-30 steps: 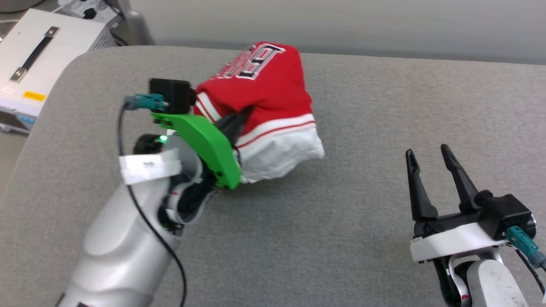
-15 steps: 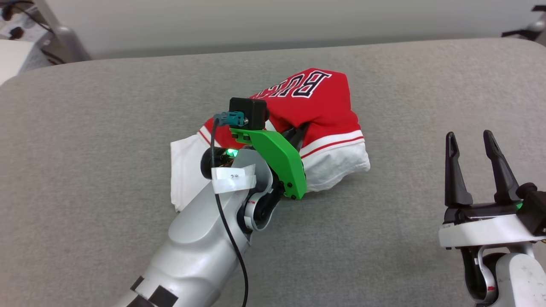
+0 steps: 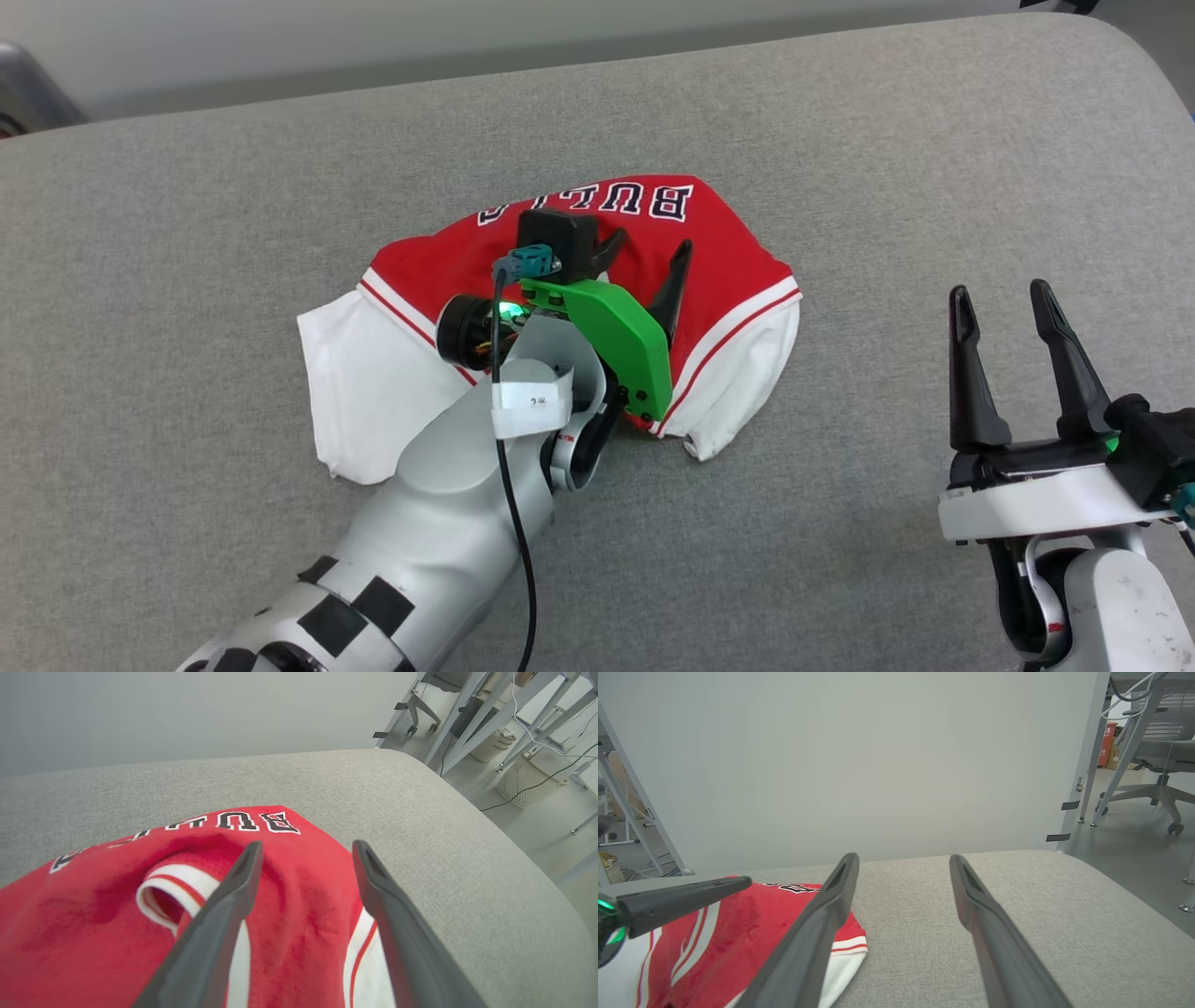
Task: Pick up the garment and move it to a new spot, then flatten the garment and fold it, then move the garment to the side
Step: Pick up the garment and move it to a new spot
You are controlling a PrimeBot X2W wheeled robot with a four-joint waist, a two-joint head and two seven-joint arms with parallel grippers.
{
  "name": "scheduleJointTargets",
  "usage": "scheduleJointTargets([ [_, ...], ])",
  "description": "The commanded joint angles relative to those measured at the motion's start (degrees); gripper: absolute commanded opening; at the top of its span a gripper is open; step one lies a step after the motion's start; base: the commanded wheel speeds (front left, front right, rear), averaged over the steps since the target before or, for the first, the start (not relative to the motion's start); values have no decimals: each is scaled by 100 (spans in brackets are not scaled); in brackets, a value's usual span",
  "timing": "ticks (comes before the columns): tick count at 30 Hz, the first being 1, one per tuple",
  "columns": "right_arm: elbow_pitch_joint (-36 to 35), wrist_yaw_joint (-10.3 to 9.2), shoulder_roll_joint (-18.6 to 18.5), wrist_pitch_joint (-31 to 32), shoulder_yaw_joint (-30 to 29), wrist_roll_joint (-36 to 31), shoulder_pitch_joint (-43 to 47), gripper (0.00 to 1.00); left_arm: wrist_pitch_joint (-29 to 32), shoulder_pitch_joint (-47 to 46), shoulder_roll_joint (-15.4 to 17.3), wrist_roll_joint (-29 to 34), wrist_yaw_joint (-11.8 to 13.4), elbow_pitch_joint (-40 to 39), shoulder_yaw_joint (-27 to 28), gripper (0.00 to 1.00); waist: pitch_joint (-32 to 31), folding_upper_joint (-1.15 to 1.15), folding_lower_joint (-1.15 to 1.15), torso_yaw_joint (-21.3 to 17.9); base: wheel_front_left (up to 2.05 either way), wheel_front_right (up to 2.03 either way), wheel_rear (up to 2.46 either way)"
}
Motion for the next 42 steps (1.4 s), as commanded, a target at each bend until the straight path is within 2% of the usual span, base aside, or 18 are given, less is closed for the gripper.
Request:
scheduleJointTargets([
  [1,22,-4,-12,-14,8,25,-59,100,-160,-149,-7,-52,-79,101,-58,100,-18,0,0,93,0,0,0],
  [7,83,-4,-12,-14,-54,-76,4,100,-626,-344,22,129,-383,414,-125,100,-234,0,0,461,0,0,0],
  [11,142,-4,-12,-14,-148,-182,108,100,-716,-285,283,395,-513,274,83,100,-455,0,0,751,0,0,0],
  [19,224,-4,-12,-14,-264,-350,366,100,-723,869,1118,1183,-450,-1095,1221,100,-894,0,0,1184,0,0,0],
  [26,230,-4,-12,-14,-335,-435,627,100,-724,2457,1554,1632,-405,-2302,2155,100,-1171,0,0,1392,0,0,0],
  [31,231,-4,-12,-14,-350,-444,781,100,-724,3293,1488,1911,-384,-2907,2606,100,-1239,0,0,1429,0,0,0],
  [36,243,-4,-12,-14,-331,-432,885,100,-724,3924,1198,2205,-320,-3292,3059,100,-1278,0,0,1386,0,0,0],
  [42,217,-4,-12,-14,-327,-413,911,100,-724,4352,861,2518,-492,-3444,3399,100,-1269,0,0,1316,0,0,0],
])
